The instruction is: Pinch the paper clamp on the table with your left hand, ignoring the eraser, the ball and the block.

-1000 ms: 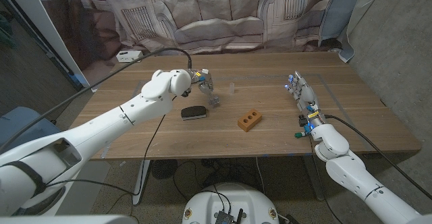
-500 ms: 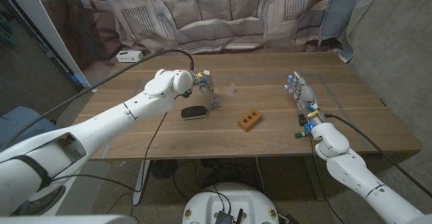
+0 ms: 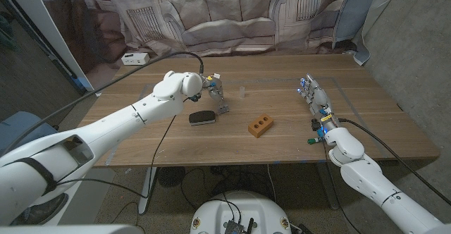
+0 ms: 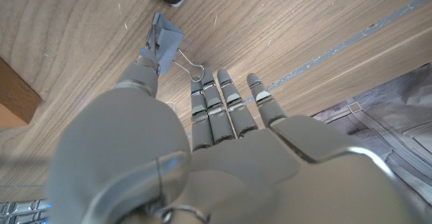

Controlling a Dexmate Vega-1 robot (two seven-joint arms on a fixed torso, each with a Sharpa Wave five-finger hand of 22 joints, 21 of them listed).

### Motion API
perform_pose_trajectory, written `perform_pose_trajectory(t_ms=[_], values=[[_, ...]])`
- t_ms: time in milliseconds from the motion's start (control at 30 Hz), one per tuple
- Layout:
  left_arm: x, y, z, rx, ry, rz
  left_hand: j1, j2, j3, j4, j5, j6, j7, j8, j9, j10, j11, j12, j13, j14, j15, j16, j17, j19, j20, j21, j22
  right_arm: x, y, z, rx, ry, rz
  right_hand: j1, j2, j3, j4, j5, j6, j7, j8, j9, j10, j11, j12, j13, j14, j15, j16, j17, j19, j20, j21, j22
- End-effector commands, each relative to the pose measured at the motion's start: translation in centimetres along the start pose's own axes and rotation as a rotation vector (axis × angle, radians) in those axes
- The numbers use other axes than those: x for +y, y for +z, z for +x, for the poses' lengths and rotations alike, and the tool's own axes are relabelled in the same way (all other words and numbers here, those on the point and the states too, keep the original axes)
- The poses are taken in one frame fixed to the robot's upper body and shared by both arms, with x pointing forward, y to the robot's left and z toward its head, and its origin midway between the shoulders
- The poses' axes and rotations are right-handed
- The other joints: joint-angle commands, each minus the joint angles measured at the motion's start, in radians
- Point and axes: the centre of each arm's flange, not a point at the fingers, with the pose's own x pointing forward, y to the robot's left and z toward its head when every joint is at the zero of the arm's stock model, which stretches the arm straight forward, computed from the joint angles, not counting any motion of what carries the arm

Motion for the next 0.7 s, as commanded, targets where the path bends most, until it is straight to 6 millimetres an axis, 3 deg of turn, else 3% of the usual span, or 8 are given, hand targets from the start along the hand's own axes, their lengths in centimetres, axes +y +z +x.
perform_pose_trajectory(t_ms=[33,200,367,667,700], values=[[0.02,-0.36,0.39,0.001,0.002,-0.011,-0.014,-0.002,-0.003,0.001,-0.004,0.001,0.009,0.005,0.003,-0.003,0.009,0.002,-0.001,-0.002,0.002,0.0,0.005,-0.005,-0.008,0.003,0.005,0.03,0.04,0.5,0.0,0.003,-0.002,0.014,0.001,-0.003,0.002,0.004,0.004,0.001,-0.001,0.004,0.006,0.005,0.001,0.003,0.005,0.0,0.0,0.006,-0.004,-0.004,0.003,0.002],[0.01,-0.56,0.45,0.0,0.003,-0.012,-0.026,-0.005,-0.008,0.002,-0.006,-0.018,0.019,0.001,0.002,-0.023,0.015,-0.002,-0.005,-0.016,0.012,-0.001,0.005,-0.006,-0.015,0.004,0.005,0.05,0.08,0.55,-0.002,0.004,-0.008,0.014,0.001,-0.004,0.002,0.004,0.004,0.003,-0.001,0.004,0.007,0.005,0.001,0.003,0.005,0.001,0.0,0.006,-0.004,-0.003,0.003,0.002],[0.13,-0.74,0.53,-0.001,0.006,-0.019,-0.053,-0.007,-0.018,0.01,-0.01,-0.05,0.023,-0.004,0.001,-0.053,0.025,-0.006,-0.011,-0.041,0.026,-0.001,0.007,-0.017,0.006,0.003,0.005,0.14,-0.01,0.56,-0.002,-0.003,-0.001,0.014,0.001,-0.004,0.002,0.004,0.004,0.003,-0.001,0.004,0.009,0.005,0.001,0.003,0.007,0.002,0.0,0.006,-0.004,-0.003,0.003,0.002],[0.28,-0.89,0.74,-0.01,0.006,-0.016,-0.064,-0.004,-0.019,0.01,-0.01,-0.084,0.029,-0.006,0.0,-0.092,0.044,-0.011,-0.016,-0.073,0.038,-0.004,0.007,-0.028,0.013,0.002,0.005,0.23,0.06,0.37,-0.007,-0.014,-0.006,0.016,0.002,-0.003,0.002,0.004,0.009,0.003,0.001,0.004,0.012,0.001,0.002,0.003,0.011,-0.004,0.002,0.006,0.001,-0.013,0.005,0.002],[0.28,-0.95,0.74,-0.01,0.005,-0.012,-0.067,-0.004,-0.02,0.01,-0.01,-0.088,0.031,-0.004,-0.001,-0.11,0.053,-0.014,-0.018,-0.089,0.045,-0.006,0.007,-0.032,0.027,0.001,0.005,0.31,0.06,0.34,-0.008,-0.014,-0.007,0.016,0.002,-0.003,0.002,0.004,0.009,0.003,0.001,0.004,0.012,0.002,0.002,0.003,0.011,-0.004,0.002,0.006,0.001,-0.013,0.005,0.002]])
